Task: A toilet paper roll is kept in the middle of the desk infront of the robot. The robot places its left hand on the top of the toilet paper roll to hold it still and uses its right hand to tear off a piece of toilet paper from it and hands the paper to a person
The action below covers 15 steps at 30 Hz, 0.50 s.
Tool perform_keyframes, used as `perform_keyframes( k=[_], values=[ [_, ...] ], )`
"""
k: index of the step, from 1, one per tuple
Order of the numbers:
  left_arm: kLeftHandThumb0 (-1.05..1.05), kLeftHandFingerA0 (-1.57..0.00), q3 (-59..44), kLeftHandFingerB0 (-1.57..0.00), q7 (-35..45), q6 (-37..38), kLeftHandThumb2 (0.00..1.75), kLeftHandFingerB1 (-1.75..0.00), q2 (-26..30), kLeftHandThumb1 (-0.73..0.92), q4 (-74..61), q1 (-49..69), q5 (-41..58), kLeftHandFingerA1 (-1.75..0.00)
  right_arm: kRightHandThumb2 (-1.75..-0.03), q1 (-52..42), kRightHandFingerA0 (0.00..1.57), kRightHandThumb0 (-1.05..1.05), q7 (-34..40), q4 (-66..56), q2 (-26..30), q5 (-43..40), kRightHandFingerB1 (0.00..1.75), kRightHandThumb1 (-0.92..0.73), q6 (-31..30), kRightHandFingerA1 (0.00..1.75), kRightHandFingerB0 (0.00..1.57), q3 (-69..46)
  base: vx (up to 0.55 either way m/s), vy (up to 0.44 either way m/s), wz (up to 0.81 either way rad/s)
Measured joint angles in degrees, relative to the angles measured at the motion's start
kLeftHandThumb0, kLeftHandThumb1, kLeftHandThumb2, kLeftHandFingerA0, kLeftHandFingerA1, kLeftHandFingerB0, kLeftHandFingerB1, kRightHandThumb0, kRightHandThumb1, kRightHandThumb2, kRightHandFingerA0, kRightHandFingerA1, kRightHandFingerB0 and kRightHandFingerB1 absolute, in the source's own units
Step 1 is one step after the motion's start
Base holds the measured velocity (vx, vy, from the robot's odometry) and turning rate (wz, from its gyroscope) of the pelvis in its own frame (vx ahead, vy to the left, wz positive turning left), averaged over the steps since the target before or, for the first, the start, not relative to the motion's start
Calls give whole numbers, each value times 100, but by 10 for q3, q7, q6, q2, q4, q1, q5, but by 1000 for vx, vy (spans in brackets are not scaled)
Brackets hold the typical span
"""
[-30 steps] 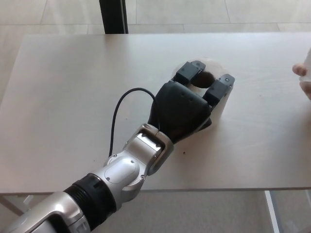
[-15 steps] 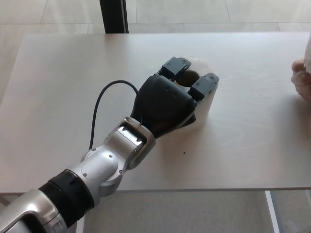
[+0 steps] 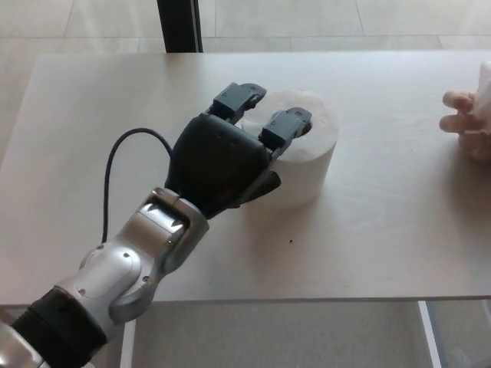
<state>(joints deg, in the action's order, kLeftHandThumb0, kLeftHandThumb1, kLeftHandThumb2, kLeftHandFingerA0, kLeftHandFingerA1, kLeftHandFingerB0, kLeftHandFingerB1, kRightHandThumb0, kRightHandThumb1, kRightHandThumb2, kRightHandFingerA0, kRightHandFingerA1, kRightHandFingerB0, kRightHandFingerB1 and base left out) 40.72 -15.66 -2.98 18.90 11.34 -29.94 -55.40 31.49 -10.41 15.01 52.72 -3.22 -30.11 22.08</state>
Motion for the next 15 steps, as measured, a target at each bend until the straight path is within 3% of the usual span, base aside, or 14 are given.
perform_keyframes(
  k=[3, 4, 5, 6, 7, 9, 10, 11, 14, 15],
  values=[
    [-59, -11, -19, -14, 9, 14, 62, -37, 14, 76, -18, 18, 14, -53, -106, -33, 0, -105, -24, -59, 19, -10, 0, -71, -9, 18, 7, -44, 0, 0, 0],
    [-76, -1, -26, 0, 14, 19, 99, -30, 17, 57, -25, 24, 21, -34, -110, -48, 0, -105, -33, -82, 26, -14, 0, -73, -13, 21, 0, -62, 0, 0, 0],
    [-82, 0, -30, 0, 17, 21, 73, -18, 18, 75, -29, 26, 24, -6, -114, -53, 0, -105, -37, -90, 28, -15, 0, -76, -14, 23, 0, -68, 0, 0, 0],
    [-105, 0, -39, 0, 29, 25, 108, -9, 20, 72, -43, 33, 34, -23, -116, -68, 0, -105, -47, -116, 37, -19, 0, -77, -16, 24, 0, -91, 0, 0, 0],
    [-93, 0, -44, 0, 35, 26, 66, 0, 21, 86, -50, 35, 40, 0, -115, -75, 0, -105, -51, -128, 41, -20, 0, -75, -18, 24, 0, -102, 0, 0, 0],
    [-95, 0, -59, 0, 54, 29, 66, 0, 21, 87, -69, 38, 57, 0, -114, -90, 0, -105, -60, -153, 47, -24, 0, -72, -21, 25, 0, -131, 0, 0, 0],
    [-98, 0, -67, 0, 62, 30, 86, 0, 21, 80, -78, 38, 66, 0, -115, -95, 0, -105, -64, -163, 48, -26, 0, -74, -24, 27, 0, -145, 0, 0, 0],
    [-100, 0, -72, 0, 66, 30, 89, 0, 20, 84, -83, 38, 71, 0, -115, -98, 0, -105, -66, -168, 48, -27, 0, -74, -24, 28, 0, -152, 0, 0, 0],
    [-94, 0, -104, 0, 87, 30, 84, 0, 17, 81, -113, 36, 95, 0, -116, -119, 0, -105, -74, -190, 50, -32, 0, -76, -27, 27, 0, -191, 0, 0, 0],
    [-88, 0, -114, 0, 92, 30, 74, 0, 16, 92, -121, 35, 103, 0, -115, -126, 0, -104, -76, -196, 50, -34, 0, -76, -27, 26, 0, -202, 0, 0, 0]
  ],
)
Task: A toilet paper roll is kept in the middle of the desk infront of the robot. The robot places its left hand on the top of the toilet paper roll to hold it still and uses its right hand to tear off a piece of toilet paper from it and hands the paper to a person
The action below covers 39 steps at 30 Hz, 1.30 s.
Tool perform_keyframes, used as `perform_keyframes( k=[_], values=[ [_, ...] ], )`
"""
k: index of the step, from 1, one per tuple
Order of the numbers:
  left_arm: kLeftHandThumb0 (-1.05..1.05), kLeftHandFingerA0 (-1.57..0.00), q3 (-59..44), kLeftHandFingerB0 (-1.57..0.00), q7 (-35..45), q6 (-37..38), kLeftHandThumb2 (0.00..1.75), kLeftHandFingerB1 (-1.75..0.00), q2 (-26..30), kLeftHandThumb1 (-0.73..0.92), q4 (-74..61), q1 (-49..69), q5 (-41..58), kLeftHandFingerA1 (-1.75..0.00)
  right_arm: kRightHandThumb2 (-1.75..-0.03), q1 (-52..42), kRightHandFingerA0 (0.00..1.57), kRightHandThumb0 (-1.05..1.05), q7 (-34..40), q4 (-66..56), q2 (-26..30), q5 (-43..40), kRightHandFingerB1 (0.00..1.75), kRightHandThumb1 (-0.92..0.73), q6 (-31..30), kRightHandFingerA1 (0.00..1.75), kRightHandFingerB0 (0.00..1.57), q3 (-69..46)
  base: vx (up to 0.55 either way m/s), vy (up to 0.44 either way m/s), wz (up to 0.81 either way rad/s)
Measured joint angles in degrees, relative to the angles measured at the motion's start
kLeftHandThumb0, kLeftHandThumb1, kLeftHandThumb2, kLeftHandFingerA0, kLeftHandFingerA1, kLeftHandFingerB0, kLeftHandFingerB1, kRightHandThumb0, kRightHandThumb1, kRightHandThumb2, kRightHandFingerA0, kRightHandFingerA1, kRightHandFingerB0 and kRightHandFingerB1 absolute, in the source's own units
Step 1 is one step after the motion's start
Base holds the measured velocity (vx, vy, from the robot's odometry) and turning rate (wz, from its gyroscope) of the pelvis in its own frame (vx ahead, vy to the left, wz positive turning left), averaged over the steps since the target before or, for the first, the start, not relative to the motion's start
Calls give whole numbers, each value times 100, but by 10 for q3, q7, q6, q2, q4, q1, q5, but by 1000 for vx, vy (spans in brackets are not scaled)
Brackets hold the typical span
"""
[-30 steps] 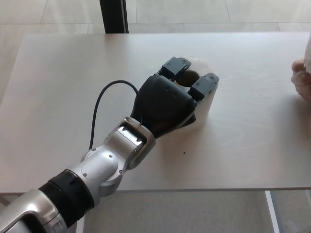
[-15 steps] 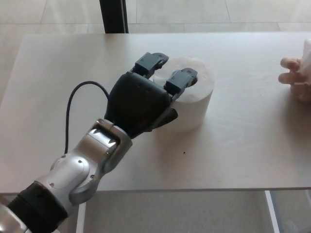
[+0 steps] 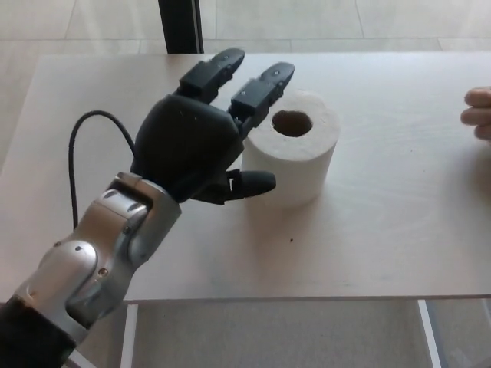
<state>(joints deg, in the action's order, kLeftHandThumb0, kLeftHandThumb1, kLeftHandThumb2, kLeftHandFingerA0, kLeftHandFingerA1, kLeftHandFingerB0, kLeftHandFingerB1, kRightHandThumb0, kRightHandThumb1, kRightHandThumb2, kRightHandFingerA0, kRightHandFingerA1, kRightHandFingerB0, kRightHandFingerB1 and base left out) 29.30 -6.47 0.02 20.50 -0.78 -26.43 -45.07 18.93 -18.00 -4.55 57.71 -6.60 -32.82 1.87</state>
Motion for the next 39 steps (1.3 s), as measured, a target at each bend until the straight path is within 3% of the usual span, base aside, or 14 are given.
perform_keyframes(
  k=[2, 3, 4, 8, 11, 12, 13, 16, 17, 19, 22, 37, 38, 39],
  values=[
    [-83, 0, -14, 0, 7, -1, 69, 0, -1, 92, -13, 0, 11, 0, -114, -12, 0, -104, -3, -8, 0, -2, 0, -76, 0, 23, 0, -17, 0, 0, 0],
    [-105, 0, -33, 0, 15, -2, 114, -21, -1, 83, -31, 1, 24, -35, -115, -29, 0, -105, -6, -19, 0, -4, 0, -76, 0, 22, 0, -40, 0, 0, 0],
    [-83, 0, -46, 0, 19, -2, 69, 0, -1, 92, -44, 2, 32, 0, -115, -41, 0, -102, -8, -26, -1, -6, 2, -74, 0, 24, 6, -55, 0, 0, 0],
    [-105, 0, -108, 0, 33, -1, 107, -12, 0, 81, -101, 44, 62, -27, -76, -107, 0, -85, -21, -56, -18, -13, 24, -75, 3, 0, 4, -127, 0, 0, 0],
    [-102, 0, -162, 0, 41, 1, 102, -14, -1, 77, -133, 113, 85, -28, -99, -173, 1, -85, -31, -77, -50, -27, 32, -58, 7, 38, 10, -182, 0, 0, 0],
    [-98, 0, -176, 0, 43, 1, 105, -16, -2, 78, -138, 132, 91, -33, -62, -189, 18, -68, -34, -81, -59, -30, 27, -74, 8, 47, 17, -194, 0, 0, 0],
    [-78, 0, -194, 0, 46, 2, 67, 0, -4, 90, -145, 159, 99, 0, -93, -212, 4, -70, -37, -87, -72, -34, 42, -59, 10, 47, 8, -210, 0, 0, 0],
    [-74, 0, -250, 0, 52, 6, 75, 0, -8, 88, -150, 242, 121, 0, -104, -283, 3, -36, -48, -98, -115, -48, 48, -48, 19, 53, 0, -250, 0, 0, 0],
    [-91, 0, -272, 0, 55, 6, 95, -22, -10, 67, -149, 275, 130, -42, -87, -310, 9, -72, -52, -100, -131, -53, 42, -54, 23, 47, 14, -265, 0, 0, 0],
    [-73, 0, -311, 0, 60, 9, 67, 0, -13, 89, -144, 325, 145, 0, -60, -353, 15, -68, -58, -100, -158, -61, 30, -69, 31, 38, 22, -291, 0, 0, 0],
    [-87, 0, -372, 0, 67, 13, 82, 0, -14, 72, -116, 397, 169, -22, -60, -414, 21, -59, -67, -89, -192, -72, 31, -67, 43, 40, 30, -327, 0, 0, 0],
    [-61, 0, -655, 0, 85, 21, 76, 0, -27, 86, 105, 603, 287, 0, -64, -592, 21, -62, -77, 72, -284, -97, 29, -79, 127, 37, 20, -468, 0, 0, 0],
    [-58, 0, -668, 0, 86, 21, 73, 0, -27, 89, 117, 607, 293, 0, -107, -596, 2, -35, -77, 86, -284, -97, 47, -53, 132, 50, 0, -471, 0, 0, 0],
    [-58, 0, -687, 0, 86, 21, 73, 0, -27, 89, 135, 612, 302, 0, -107, -599, 2, -35, -76, 108, -284, -97, 47, -53, 139, 50, 0, -475, 0, 0, 0]
  ],
)
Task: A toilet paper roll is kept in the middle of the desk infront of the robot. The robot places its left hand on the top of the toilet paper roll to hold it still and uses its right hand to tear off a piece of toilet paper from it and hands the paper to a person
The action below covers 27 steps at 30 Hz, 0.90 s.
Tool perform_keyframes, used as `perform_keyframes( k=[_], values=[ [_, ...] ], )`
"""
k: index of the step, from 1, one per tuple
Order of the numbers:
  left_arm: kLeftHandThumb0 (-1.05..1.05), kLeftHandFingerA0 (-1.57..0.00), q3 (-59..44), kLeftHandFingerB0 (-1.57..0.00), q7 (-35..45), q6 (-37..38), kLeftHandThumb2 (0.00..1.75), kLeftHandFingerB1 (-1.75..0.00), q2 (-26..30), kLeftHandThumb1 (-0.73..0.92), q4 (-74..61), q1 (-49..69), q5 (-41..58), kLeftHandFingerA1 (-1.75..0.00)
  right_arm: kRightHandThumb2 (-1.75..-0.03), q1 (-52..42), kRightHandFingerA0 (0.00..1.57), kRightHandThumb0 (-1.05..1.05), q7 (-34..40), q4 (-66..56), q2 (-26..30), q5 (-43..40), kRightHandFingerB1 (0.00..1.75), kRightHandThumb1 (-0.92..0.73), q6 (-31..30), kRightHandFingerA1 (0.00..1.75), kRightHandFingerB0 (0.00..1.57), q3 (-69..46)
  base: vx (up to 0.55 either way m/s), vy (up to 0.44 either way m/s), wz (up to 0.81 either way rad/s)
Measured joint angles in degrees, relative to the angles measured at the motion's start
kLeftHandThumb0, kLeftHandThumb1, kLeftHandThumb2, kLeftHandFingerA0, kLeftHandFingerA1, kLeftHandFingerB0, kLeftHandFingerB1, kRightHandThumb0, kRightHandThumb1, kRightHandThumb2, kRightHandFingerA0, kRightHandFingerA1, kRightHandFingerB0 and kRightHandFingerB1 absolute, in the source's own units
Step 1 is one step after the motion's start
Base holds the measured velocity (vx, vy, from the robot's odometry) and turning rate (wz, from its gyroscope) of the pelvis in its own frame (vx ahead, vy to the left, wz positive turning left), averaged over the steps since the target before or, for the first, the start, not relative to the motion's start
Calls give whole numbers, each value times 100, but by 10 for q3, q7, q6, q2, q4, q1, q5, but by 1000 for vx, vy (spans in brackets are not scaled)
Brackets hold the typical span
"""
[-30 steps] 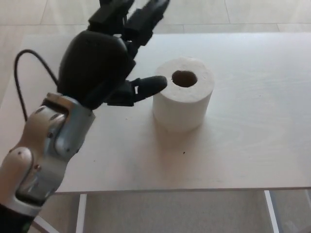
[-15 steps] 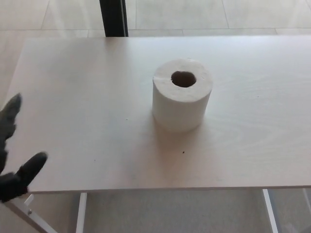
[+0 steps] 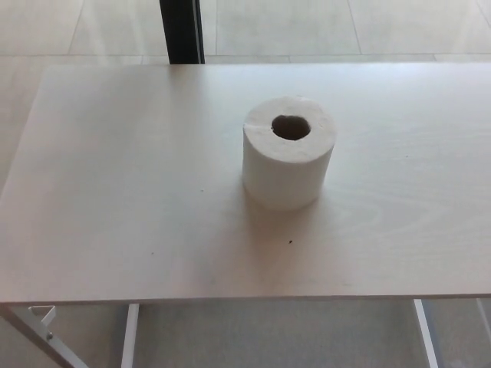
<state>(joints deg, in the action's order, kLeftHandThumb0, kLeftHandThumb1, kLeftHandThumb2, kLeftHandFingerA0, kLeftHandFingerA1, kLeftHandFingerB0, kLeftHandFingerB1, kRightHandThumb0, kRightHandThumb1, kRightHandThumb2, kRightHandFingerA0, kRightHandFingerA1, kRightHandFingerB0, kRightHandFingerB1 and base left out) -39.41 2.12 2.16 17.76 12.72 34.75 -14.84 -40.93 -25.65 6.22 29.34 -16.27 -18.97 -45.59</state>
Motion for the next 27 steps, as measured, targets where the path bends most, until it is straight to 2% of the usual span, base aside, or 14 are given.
perform_keyframes(
  k=[1, 2, 3, 4, 5, 6, 7, 8, 9, 11, 12, 27],
  values=[
    [-57, 0, -14, 0, 0, 0, 70, 0, 0, 90, 15, 2, 7, -16, -63, -1, 21, -66, 0, 19, 0, 0, 28, -81, 5, 37, 18, -1, 0, 0, 0],
    [-64, -2, -18, 0, 0, 0, 84, -10, 0, 78, 20, 3, 9, -49, -108, -1, 3, -35, 0, 25, 0, 0, 48, -53, 7, 52, 0, -1, 0, 0, 0],
    [-64, 0, -39, 0, 1, 0, 86, -25, 1, 72, 48, 6, 19, -46, -108, -1, 2, -35, 0, 58, 1, 1, 48, -53, 14, 52, 0, 0, 0, 0, 0],
    [-58, 0, -45, -2, 1, -1, 66, -43, 4, 79, 68, 7, 23, -42, -108, -2, 3, -35, -2, 76, 3, 3, 48, -54, 19, 52, 0, 3, 0, 0, 0],
    [-58, 0, -49, -2, 4, -2, 66, -43, 5, 79, 87, 10, 26, -42, -108, -3, 3, -35, -3, 92, 5, 5, 48, -54, 22, 52, 0, 7, 0, 0, 0],
    [-63, -2, -52, -18, 8, -2, 93, -48, 7, 64, 110, 12, 30, -47, -64, -6, 22, -57, -5, 109, 9, 8, 31, -79, 27, 48, 18, 14, 0, 0, 0],
    [-68, -3, -52, -15, 13, -3, 93, -46, 9, 63, 129, 14, 32, -48, -90, -10, 26, -59, -7, 120, 12, 11, 46, -64, 29, 57, 21, 20, 0, 0, 0],
    [-66, -7, -45, -19, 19, -5, 91, -48, 14, 63, 154, 15, 32, -55, -64, -14, 40, -51, -9, 126, 15, 14, 36, -81, 30, 51, 33, 26, 0, 0, 0],
    [-69, -11, -38, -16, 25, -7, 92, -48, 19, 66, 174, 15, 32, -57, -63, -16, 49, -52, -9, 129, 18, 17, 39, -78, 30, 53, 39, 31, 0, 0, 0],
    [-69, -11, -19, -16, 38, -10, 92, -48, 31, 66, 215, 13, 30, -57, -63, -17, 49, -52, -8, 139, 27, 25, 39, -78, 31, 53, 39, 43, 0, 0, 0],
    [-66, -30, 2, -36, 51, -11, 64, -36, 42, 80, 249, 9, 28, -42, -63, -17, 86, -53, -5, 149, 33, 31, 50, -76, 33, 87, 81, 54, 0, 0, 0],
    [-66, -30, 210, -36, 154, 6, 64, -36, 129, 80, 470, -29, 6, -42, -63, 92, 86, -53, 121, 371, 51, 85, 50, -76, 142, 87, 81, 98, 0, 0, 0]
  ],
)
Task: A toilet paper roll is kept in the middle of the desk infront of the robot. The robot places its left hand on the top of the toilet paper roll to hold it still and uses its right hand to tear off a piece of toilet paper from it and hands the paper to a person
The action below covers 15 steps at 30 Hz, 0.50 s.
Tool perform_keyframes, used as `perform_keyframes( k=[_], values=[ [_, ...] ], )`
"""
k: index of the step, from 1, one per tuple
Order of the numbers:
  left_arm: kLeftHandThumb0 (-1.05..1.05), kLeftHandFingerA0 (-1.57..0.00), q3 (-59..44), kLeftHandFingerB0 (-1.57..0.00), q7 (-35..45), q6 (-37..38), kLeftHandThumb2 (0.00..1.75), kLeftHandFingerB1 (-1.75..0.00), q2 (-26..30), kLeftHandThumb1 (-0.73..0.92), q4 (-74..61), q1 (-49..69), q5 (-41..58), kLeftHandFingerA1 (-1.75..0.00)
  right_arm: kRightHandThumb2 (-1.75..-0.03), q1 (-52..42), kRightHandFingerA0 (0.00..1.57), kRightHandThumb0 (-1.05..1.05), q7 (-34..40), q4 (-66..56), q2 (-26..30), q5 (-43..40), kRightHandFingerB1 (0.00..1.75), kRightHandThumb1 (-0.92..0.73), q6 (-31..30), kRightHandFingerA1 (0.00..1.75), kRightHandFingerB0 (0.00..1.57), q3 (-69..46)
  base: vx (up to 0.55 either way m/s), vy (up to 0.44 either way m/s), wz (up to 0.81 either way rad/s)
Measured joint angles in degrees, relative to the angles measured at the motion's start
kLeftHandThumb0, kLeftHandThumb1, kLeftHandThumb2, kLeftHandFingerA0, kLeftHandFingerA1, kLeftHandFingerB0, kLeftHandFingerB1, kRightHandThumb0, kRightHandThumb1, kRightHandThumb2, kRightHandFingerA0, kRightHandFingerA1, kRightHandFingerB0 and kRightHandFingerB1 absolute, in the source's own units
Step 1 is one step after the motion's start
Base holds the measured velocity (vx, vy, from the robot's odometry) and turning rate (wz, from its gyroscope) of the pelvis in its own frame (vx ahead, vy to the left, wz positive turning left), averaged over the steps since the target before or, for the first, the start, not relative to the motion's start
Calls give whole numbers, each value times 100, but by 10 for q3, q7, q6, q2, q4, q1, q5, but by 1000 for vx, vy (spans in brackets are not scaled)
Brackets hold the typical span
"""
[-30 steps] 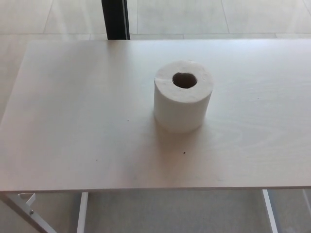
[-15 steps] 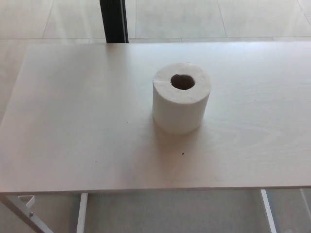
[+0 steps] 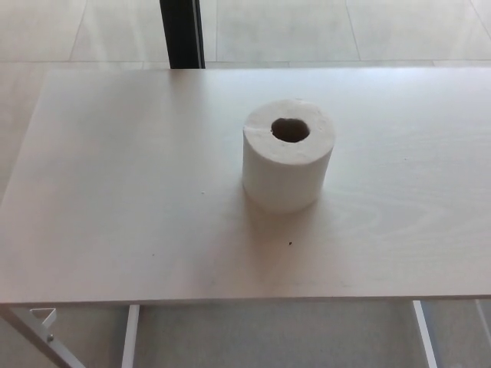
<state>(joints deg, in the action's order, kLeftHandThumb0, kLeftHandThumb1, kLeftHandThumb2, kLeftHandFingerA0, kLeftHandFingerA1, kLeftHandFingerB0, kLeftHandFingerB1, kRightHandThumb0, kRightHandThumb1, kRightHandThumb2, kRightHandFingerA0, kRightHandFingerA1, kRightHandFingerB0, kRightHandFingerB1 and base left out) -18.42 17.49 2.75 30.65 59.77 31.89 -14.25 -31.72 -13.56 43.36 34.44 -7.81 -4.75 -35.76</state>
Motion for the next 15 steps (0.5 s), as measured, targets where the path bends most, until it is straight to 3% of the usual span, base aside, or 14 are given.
perform_keyframes(
  k=[15],
  values=[
    [-66, -30, 78, -36, 55, 46, 64, -36, 45, 80, 84, -32, 1, -42, -63, 37, 86, -53, 91, 106, 23, 36, 50, -76, 120, 87, 81, 27, 0, 0, 0]
  ],
)
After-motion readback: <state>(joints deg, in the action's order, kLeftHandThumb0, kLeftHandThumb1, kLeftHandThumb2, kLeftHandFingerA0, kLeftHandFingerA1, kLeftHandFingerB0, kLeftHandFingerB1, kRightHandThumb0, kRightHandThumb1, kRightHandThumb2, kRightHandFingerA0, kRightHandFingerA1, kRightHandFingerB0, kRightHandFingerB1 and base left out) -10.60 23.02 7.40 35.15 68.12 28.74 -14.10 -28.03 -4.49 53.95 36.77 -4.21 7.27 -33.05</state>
